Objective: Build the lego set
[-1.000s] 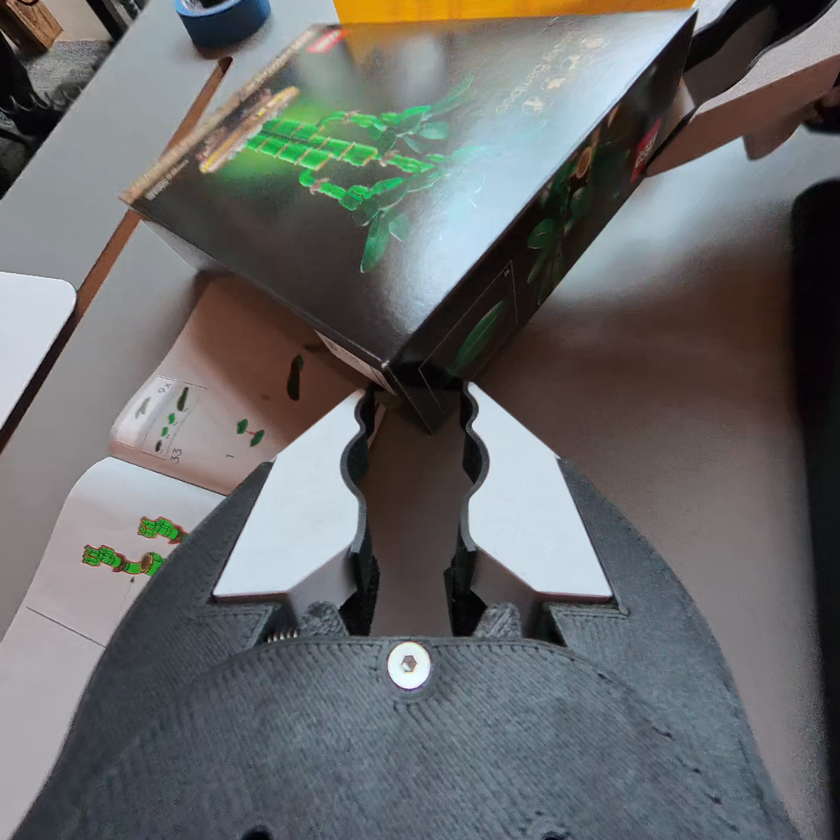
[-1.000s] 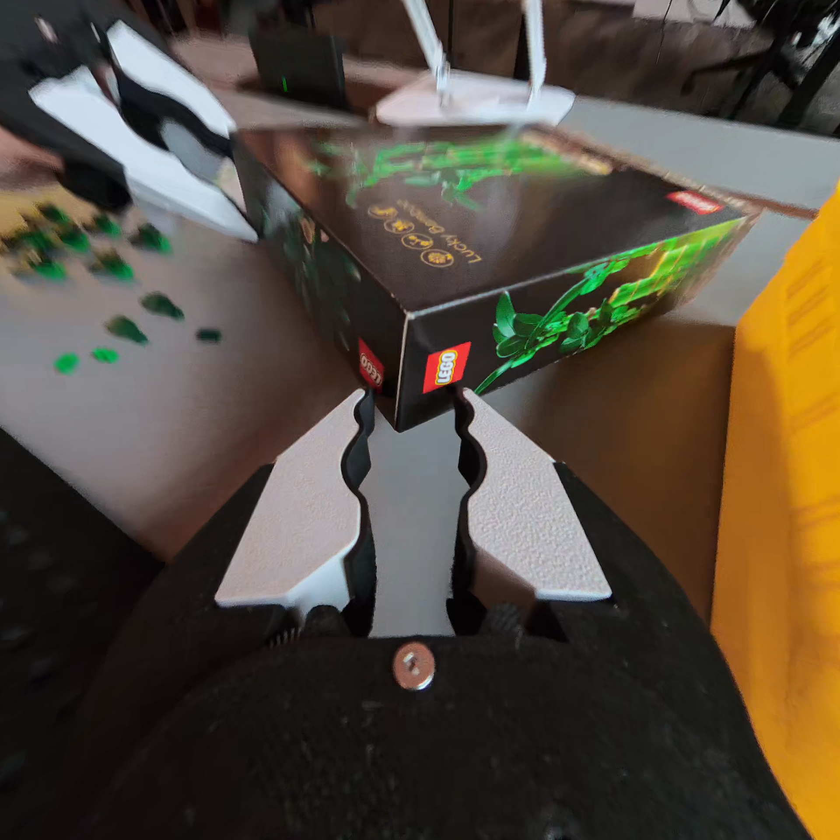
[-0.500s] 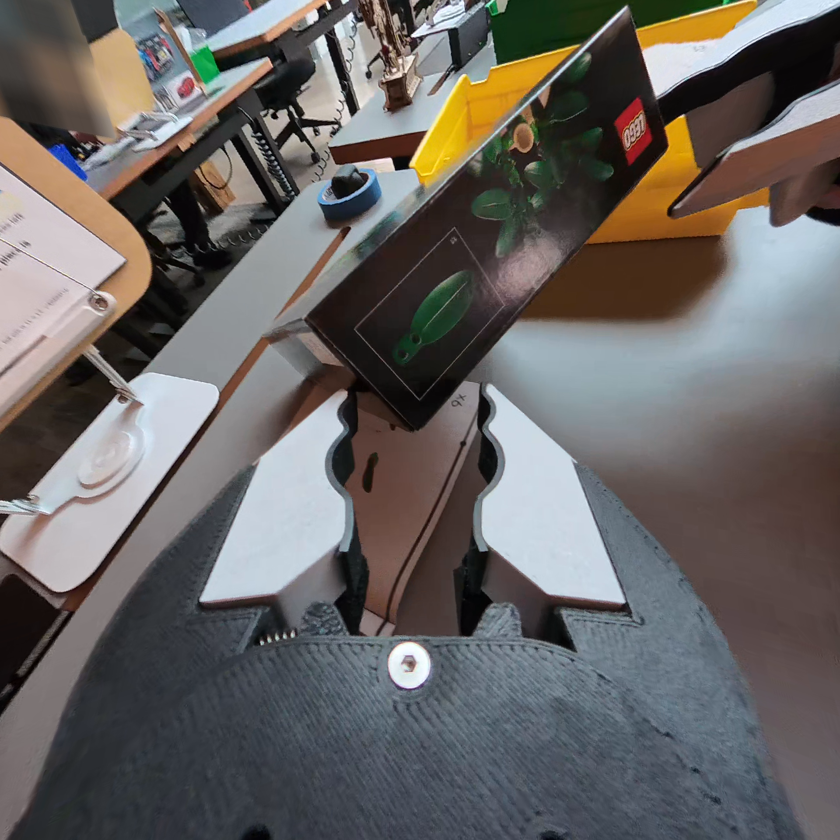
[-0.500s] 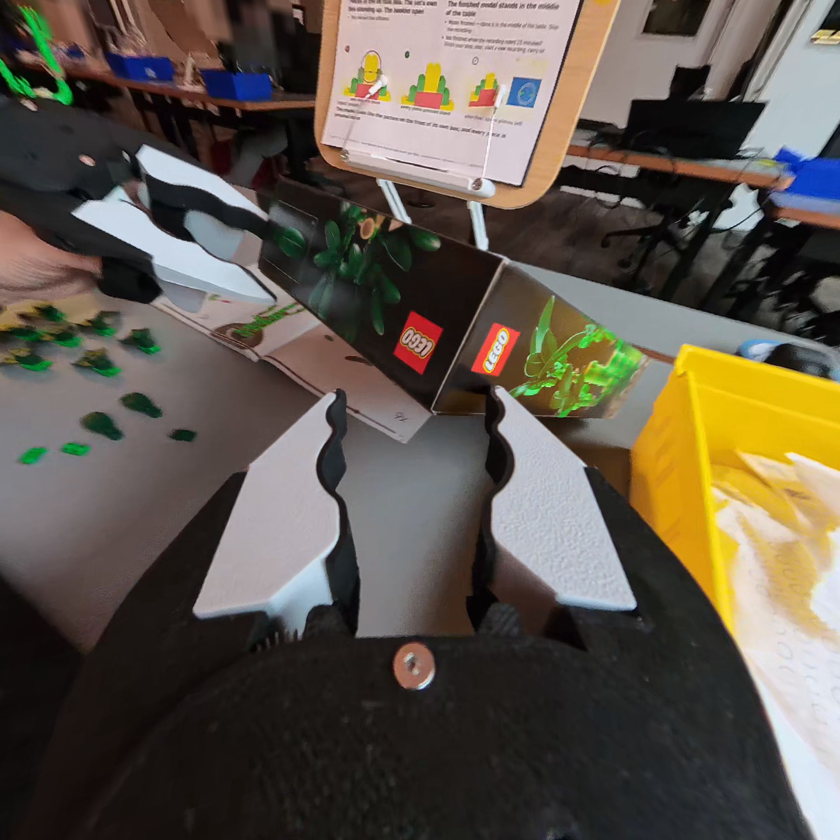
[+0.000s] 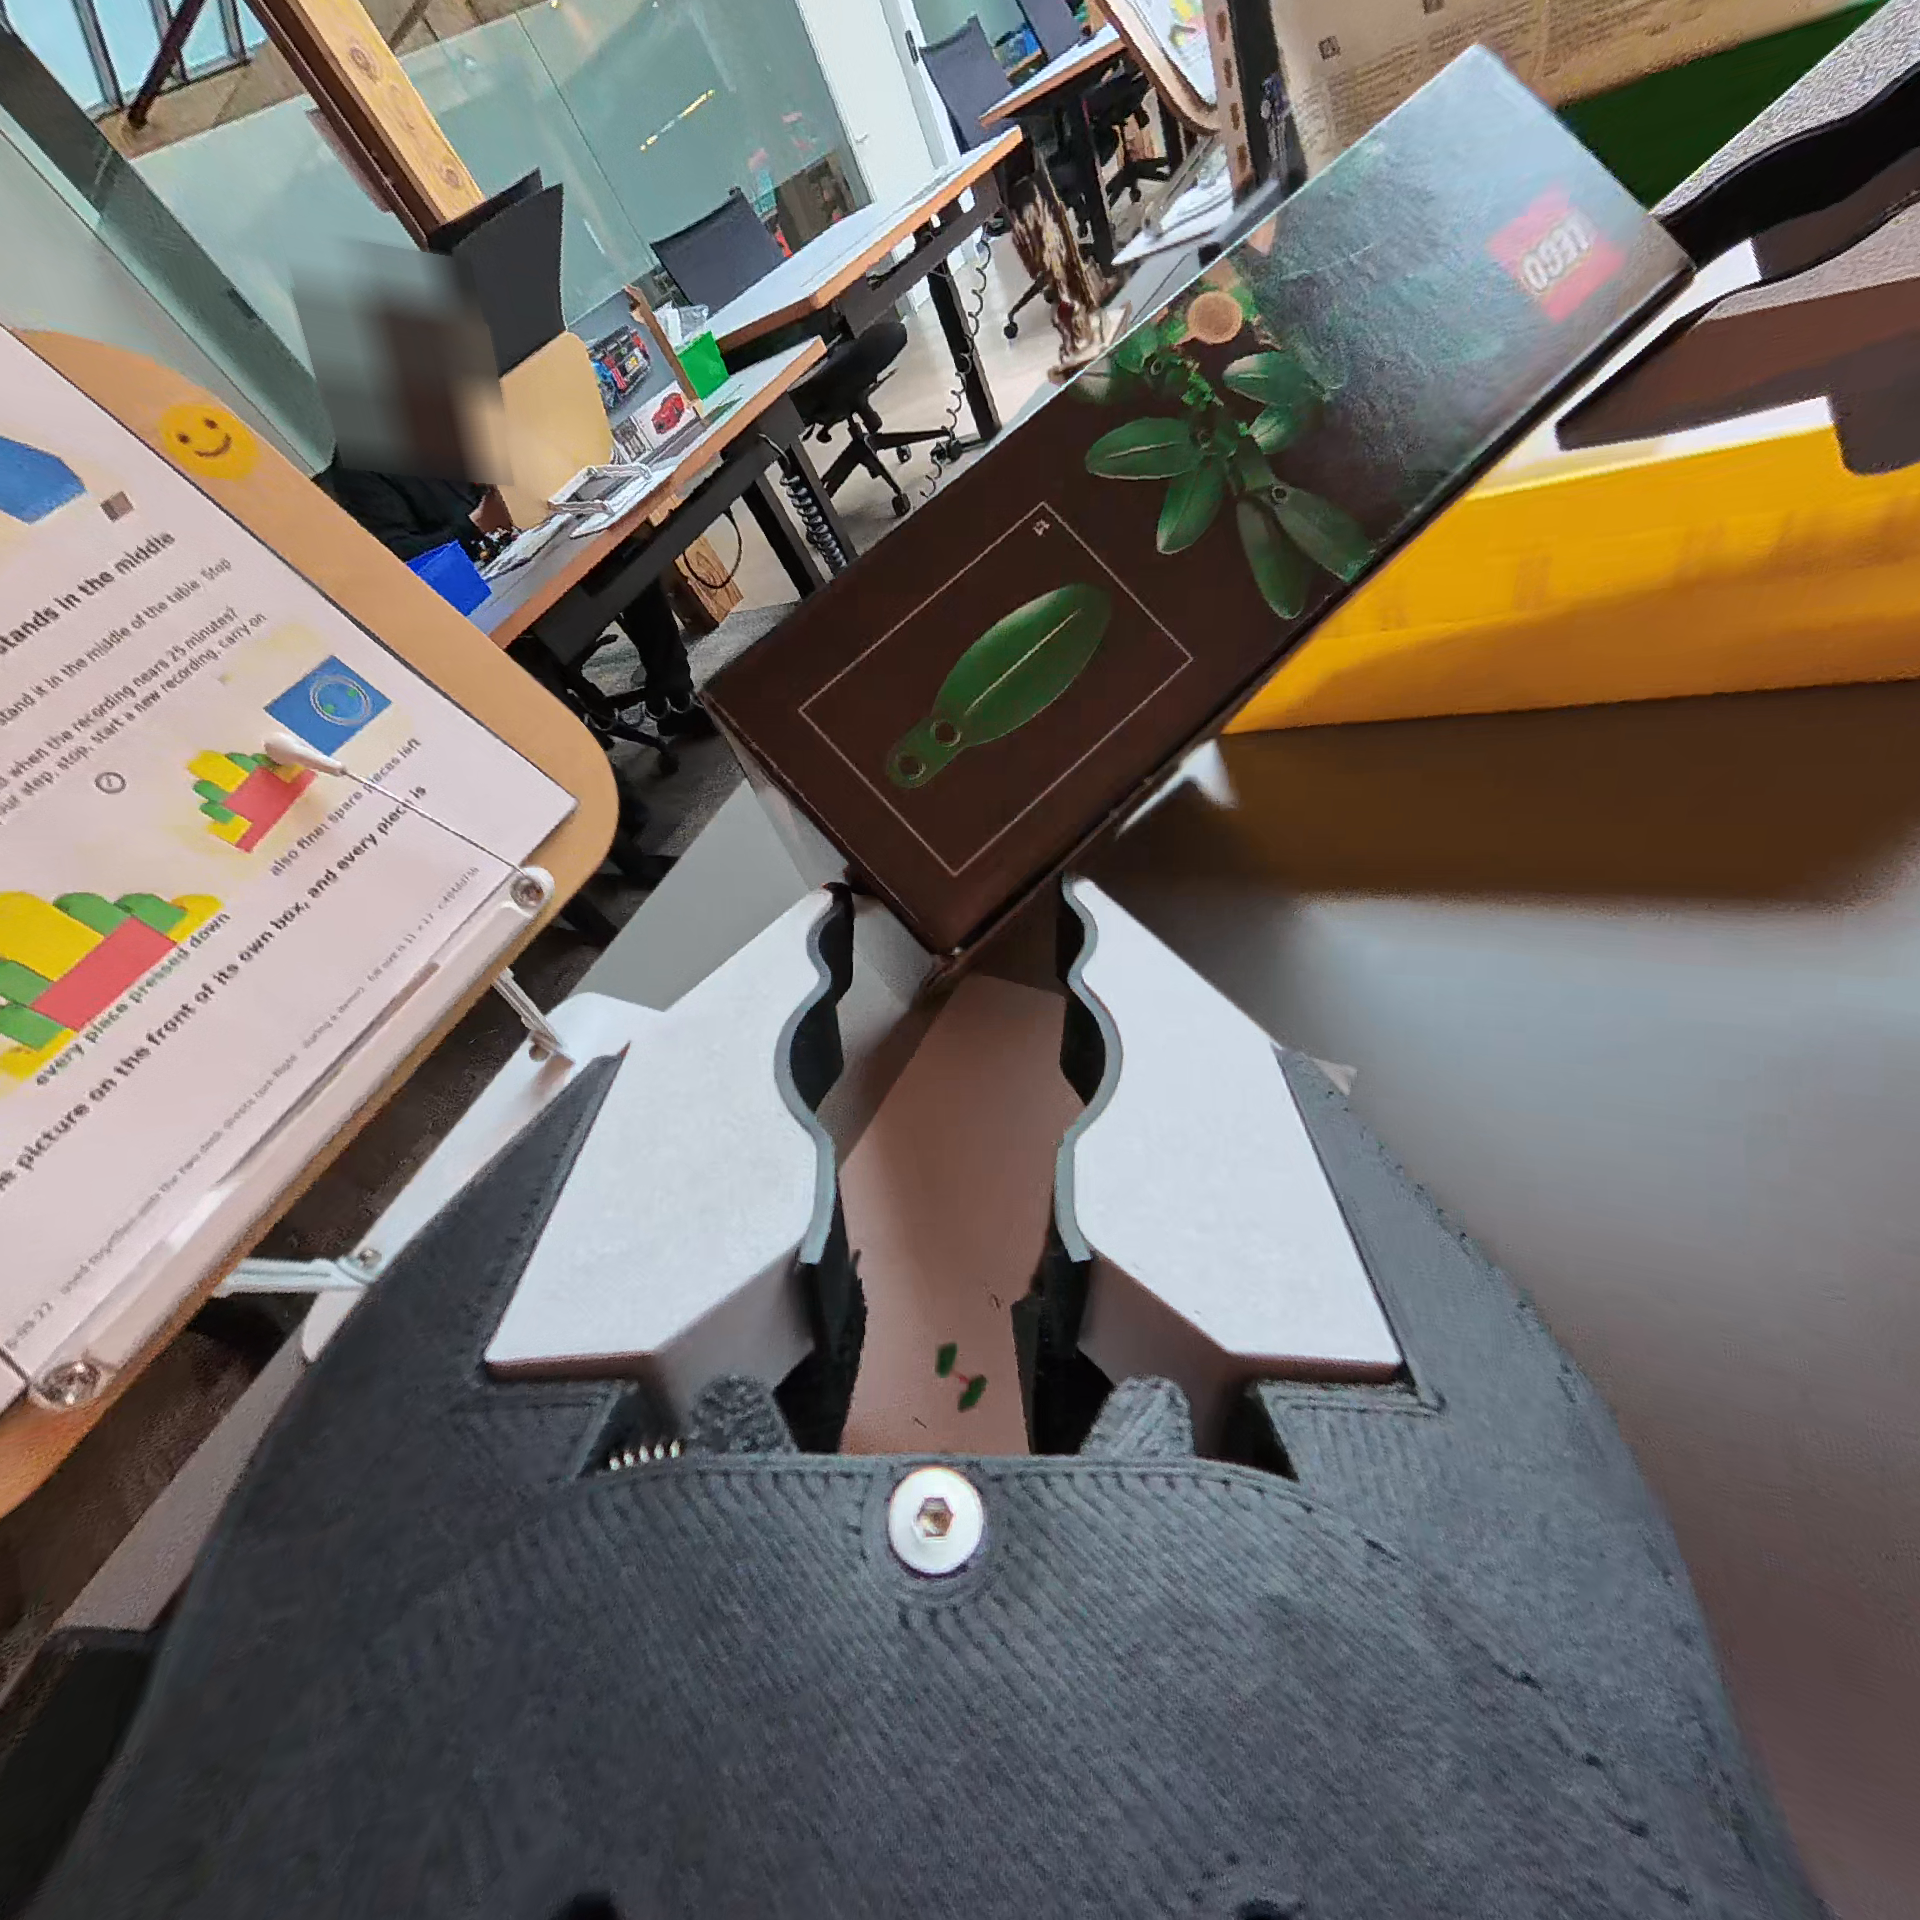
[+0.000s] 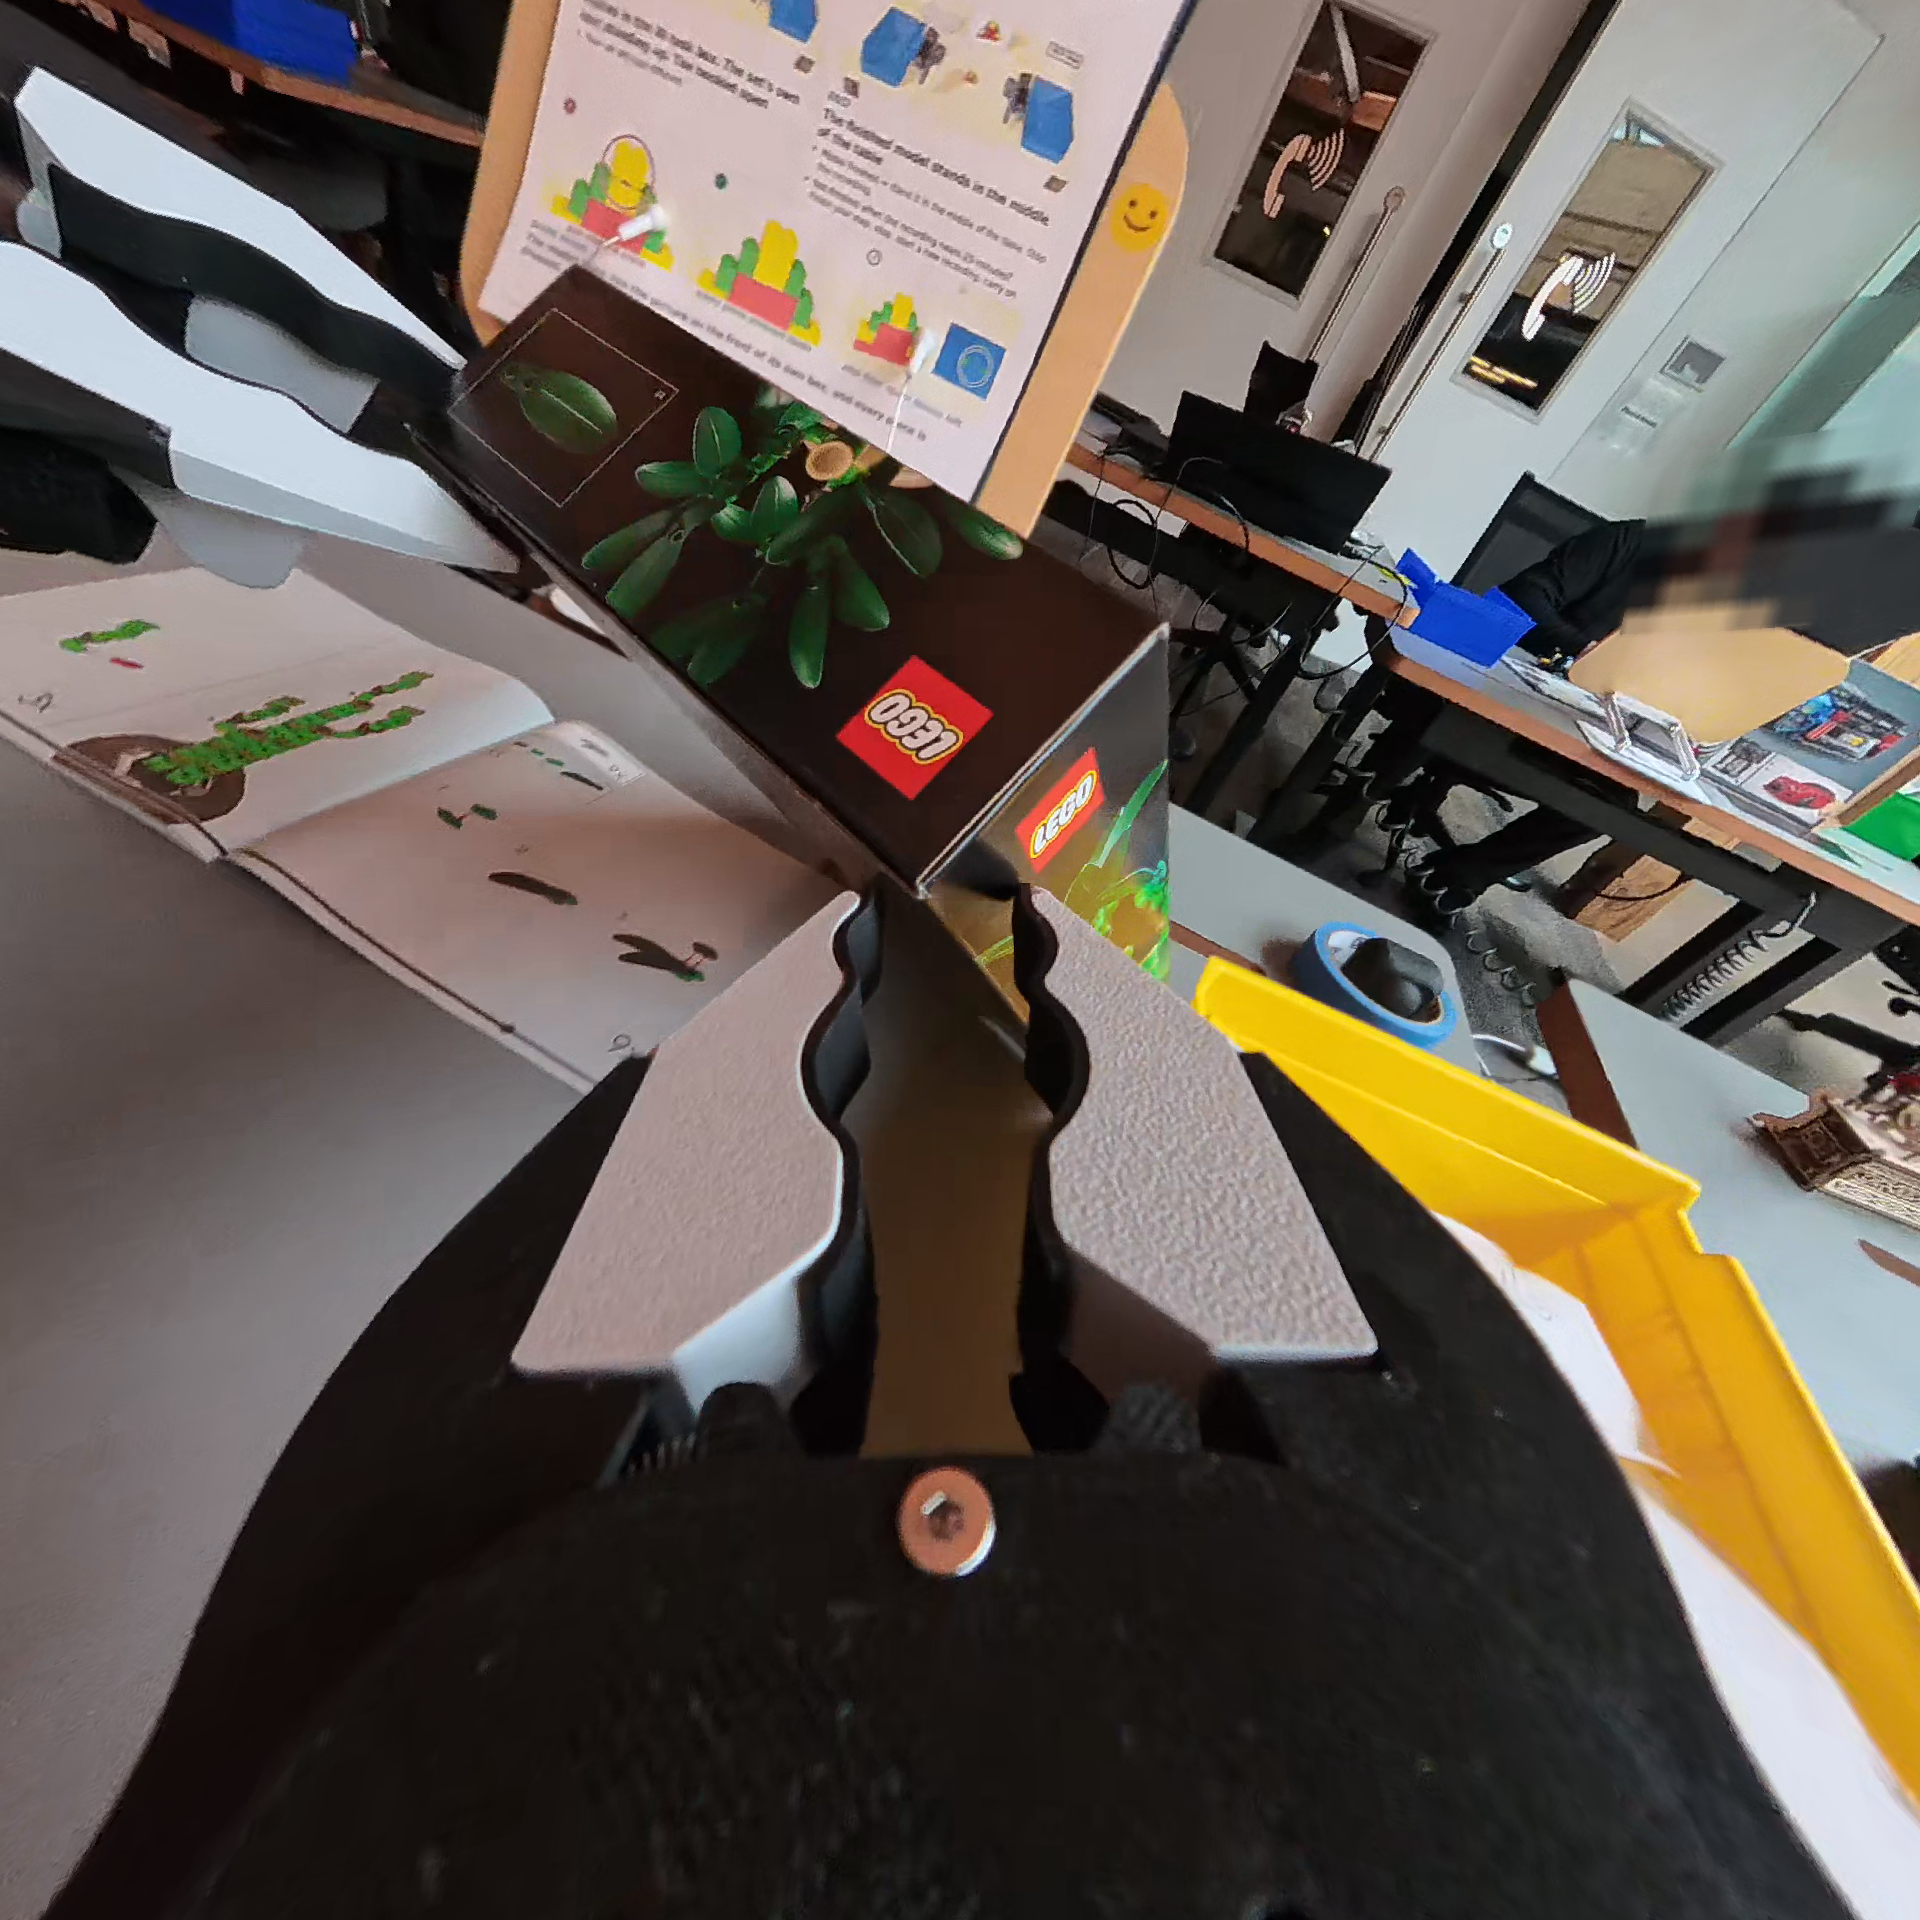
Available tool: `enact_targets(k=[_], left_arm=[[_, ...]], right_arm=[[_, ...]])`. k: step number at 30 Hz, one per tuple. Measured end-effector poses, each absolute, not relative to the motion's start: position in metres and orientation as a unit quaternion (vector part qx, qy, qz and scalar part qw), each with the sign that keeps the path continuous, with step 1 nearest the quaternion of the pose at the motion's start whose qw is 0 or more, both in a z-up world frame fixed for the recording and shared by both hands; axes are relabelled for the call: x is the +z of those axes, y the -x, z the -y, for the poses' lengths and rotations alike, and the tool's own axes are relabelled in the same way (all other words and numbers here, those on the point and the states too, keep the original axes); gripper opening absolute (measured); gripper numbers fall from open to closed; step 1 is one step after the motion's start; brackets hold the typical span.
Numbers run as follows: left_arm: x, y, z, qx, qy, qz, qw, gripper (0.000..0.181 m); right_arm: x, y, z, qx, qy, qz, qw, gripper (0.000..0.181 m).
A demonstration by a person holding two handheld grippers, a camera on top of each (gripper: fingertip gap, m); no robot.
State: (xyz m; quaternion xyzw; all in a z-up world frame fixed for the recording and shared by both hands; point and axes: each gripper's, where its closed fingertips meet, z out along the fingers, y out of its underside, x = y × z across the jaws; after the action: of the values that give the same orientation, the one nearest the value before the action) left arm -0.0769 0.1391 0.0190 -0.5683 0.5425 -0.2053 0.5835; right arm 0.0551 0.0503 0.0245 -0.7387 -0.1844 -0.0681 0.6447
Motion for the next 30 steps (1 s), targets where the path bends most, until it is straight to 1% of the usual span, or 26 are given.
enact_targets(k=[5,11,16,21,30], left_arm=[[0.046,0.052,-0.17,-0.217,0.578,-0.539,0.573,0.037],[0.062,0.026,-0.208,-0.227,0.591,-0.543,0.552,0.038],[0.068,0.006,-0.234,-0.206,0.6,-0.548,0.545,0.039],[0.07,-0.015,-0.254,-0.215,0.614,-0.529,0.545,0.045],[0.069,-0.033,-0.28,-0.212,0.625,-0.518,0.544,0.046]], right_arm=[[0.048,-0.079,-0.082,-0.05,0.76,0.173,0.624,0.028],[0.064,-0.1,-0.116,-0.023,0.757,0.164,0.632,0.031],[0.07,-0.119,-0.14,-0.007,0.76,0.146,0.633,0.032],[0.074,-0.136,-0.162,-0.017,0.764,0.13,0.632,0.031],[0.075,-0.155,-0.191,-0.003,0.769,0.112,0.629,0.032]])
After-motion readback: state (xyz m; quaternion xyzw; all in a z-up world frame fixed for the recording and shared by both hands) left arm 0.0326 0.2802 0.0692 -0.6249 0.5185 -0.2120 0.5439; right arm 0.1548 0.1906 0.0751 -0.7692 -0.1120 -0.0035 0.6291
